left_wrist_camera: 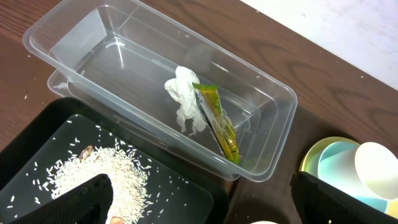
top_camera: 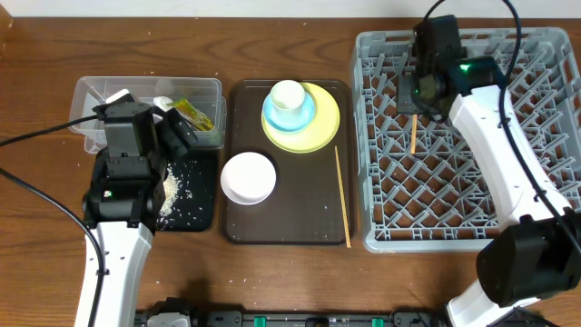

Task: Sort waste into correct bins and load items into the dishwasher rack
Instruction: 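Carry the chopstick into the dish rack and stand it upright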

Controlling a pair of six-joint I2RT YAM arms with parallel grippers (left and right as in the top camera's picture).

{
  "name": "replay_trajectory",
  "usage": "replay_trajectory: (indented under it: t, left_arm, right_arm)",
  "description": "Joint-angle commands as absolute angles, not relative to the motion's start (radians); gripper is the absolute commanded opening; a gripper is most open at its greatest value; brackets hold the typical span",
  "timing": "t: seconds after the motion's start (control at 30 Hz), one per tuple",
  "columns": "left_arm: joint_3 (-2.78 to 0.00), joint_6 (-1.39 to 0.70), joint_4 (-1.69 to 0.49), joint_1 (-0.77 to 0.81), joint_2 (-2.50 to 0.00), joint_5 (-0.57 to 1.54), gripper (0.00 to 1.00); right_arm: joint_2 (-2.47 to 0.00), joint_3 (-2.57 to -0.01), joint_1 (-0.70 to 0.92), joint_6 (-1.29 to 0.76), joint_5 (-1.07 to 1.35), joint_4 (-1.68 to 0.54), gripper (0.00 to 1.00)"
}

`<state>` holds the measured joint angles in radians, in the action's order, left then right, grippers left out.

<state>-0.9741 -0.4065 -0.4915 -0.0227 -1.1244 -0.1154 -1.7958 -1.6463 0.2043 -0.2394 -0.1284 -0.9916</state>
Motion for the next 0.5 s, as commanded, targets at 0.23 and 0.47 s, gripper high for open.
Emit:
replay_trajectory:
  t: [0.23,0.47]
  left_arm:
    - [-0.987,-0.393,-0.493,-0.026,-1.124,-0.125,0.94]
    - [-0.987,-0.393,-0.493,-0.026,-1.124,-0.125,0.94]
  right_arm:
    - [-1.886,-1.622,0.197,-0.175,-0.123,-0.953,0.01]
    - [-1.929,-1.622,0.198,-0.175,-0.061,-0.944,0.01]
